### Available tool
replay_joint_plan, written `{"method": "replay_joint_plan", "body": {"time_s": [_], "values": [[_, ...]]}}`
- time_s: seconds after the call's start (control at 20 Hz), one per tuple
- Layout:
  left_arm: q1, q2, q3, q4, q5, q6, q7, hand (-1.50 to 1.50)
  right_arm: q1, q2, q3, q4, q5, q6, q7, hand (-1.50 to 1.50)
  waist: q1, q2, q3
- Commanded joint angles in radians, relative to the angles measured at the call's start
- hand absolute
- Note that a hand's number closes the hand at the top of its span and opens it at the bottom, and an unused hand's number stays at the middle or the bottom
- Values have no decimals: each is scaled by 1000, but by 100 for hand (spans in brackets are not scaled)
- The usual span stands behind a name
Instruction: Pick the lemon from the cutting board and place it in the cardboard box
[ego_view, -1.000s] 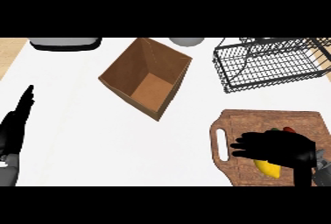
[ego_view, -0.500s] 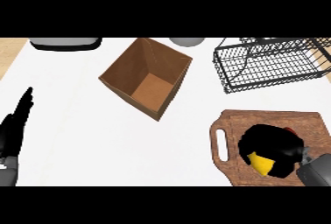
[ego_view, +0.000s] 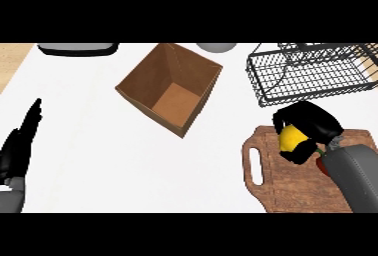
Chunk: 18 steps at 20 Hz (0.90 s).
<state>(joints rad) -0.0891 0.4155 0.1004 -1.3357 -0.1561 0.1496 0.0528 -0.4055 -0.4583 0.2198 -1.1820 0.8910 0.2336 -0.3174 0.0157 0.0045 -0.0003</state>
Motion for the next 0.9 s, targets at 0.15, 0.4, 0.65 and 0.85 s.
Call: {"method": "replay_joint_plan", "body": {"time_s": [0.15, 0.4, 0.65, 0.85], "values": [[-34, -1, 12, 20, -7, -4, 15, 0, -132, 18, -139, 49, 32, -145, 111, 150, -8, -2, 1], [-9, 3, 8, -8, -17, -13, 26, 0, -130, 26, -204, -166, -67, -152, 81, 150, -21, -10, 1], [43, -33, -5, -57, -18, -7, 10, 0, -210, 53, -197, -181, -86, -137, 40, 150, -3, -7, 0], [10, -11, 7, -41, -24, -20, 34, 0, -266, 137, -156, -227, -135, -24, 123, 150, -4, -6, 0]]}}
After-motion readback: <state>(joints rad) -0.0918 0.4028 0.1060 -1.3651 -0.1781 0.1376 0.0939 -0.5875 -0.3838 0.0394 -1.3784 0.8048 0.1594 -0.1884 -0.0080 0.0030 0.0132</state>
